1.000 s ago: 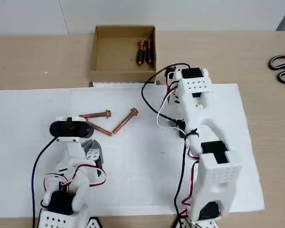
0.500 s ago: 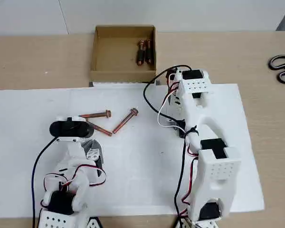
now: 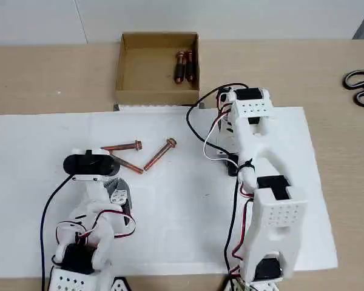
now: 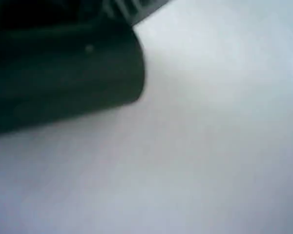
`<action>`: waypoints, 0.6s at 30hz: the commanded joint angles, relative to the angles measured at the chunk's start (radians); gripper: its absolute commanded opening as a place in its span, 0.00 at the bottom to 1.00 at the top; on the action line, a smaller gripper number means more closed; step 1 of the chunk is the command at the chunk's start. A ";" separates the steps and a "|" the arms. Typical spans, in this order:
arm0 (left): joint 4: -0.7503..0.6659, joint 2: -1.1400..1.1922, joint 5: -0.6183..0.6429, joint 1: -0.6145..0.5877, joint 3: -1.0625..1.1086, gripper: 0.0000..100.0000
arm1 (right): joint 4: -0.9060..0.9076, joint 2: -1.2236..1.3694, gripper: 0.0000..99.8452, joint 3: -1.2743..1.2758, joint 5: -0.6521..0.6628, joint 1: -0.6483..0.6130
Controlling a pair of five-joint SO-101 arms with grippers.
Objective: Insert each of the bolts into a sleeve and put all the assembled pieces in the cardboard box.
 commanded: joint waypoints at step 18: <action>0.084 -0.003 -0.049 0.029 -0.179 0.01 | 0.133 -0.622 0.00 0.298 -0.052 -0.004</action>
